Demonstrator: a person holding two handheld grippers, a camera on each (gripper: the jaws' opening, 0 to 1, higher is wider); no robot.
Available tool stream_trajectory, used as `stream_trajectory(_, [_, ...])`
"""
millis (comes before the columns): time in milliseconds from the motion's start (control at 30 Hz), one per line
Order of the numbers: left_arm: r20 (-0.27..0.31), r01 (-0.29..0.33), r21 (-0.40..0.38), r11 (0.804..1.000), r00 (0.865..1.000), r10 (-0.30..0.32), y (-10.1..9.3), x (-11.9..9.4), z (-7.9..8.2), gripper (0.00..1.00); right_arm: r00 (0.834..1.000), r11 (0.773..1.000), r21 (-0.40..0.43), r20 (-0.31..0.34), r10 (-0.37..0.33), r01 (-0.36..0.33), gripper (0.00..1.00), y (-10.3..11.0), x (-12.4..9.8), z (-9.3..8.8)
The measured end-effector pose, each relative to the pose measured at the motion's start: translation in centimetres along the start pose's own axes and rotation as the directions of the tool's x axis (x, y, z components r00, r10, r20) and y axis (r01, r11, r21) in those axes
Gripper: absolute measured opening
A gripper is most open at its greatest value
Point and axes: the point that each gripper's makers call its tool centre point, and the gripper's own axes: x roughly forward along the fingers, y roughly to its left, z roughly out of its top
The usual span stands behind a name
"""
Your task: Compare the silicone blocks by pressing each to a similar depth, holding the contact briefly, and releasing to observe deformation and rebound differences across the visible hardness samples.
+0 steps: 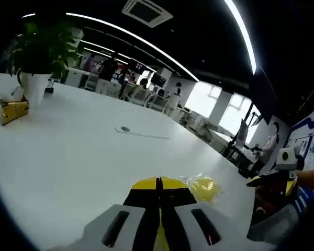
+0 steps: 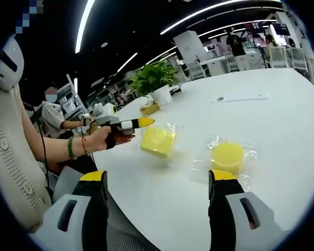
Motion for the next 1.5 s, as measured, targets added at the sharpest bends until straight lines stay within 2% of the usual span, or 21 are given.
stream_trajectory(100, [0.013,0.006,0.001,1.0,1.0,-0.006,-1.3,-0.7,0.3,0.0,1.0,1.0,-0.017,0.019,0.004,-0.003,0.73,0.6,-0.5,0.3])
stream_trajectory(333, [0.019,0.0,0.055,0.998,1.0,-0.001,-2.9,-2.0,0.6,0.0,0.998,0.999,-0.043,0.058,0.003,-0.001,0.73,1.5,-1.7,0.8])
stream_trajectory(700, [0.018,0.028,0.152,0.988,0.999,-0.031,-5.0,-3.5,3.4,0.0,0.994,0.994,-0.105,0.11,0.002,0.01,0.74,2.0,-2.7,1.7])
stream_trajectory(800, [0.007,0.056,0.214,0.975,0.998,-0.059,-6.2,-3.9,4.1,0.0,0.993,0.994,-0.113,0.12,0.006,0.008,0.74,2.1,-3.0,2.0])
stream_trajectory(867, [0.005,0.083,0.224,0.971,0.996,-0.086,-7.0,-4.1,4.4,0.0,0.993,0.993,-0.121,0.121,0.006,0.009,0.74,2.2,-3.2,2.1])
stream_trajectory(933, [-0.005,0.096,0.271,0.958,0.995,-0.098,-7.7,-4.4,4.7,0.0,0.992,0.991,-0.13,0.124,0.01,0.006,0.74,2.3,-3.3,2.3])
stream_trajectory(1133, [-0.043,0.15,0.329,0.932,0.989,-0.144,-9.9,-4.8,5.4,0.0,0.992,0.988,-0.157,0.122,0.018,0.001,0.74,2.4,-3.6,2.9])
stream_trajectory(1167, [-0.058,0.178,0.342,0.923,0.984,-0.168,-10.7,-4.9,5.5,0.0,0.992,0.986,-0.17,0.123,0.023,-0.002,0.74,2.6,-3.6,3.2])
stream_trajectory(1233, [-0.062,0.197,0.359,0.912,0.98,-0.187,-11.5,-5.0,6.0,0.0,0.993,0.981,-0.192,0.115,0.029,-0.007,0.74,2.7,-3.6,3.5])
stream_trajectory(1333, [-0.08,0.234,0.4,0.886,0.972,-0.221,-13.0,-5.1,6.7,0.0,0.994,0.974,-0.227,0.102,0.035,-0.011,0.75,2.7,-3.6,4.0])
stream_trajectory(1500, [-0.089,0.289,0.421,0.86,0.956,-0.278,-14.9,-5.1,7.5,0.0,0.995,0.962,-0.273,0.086,0.052,-0.027,0.77,3.1,-3.6,5.3])
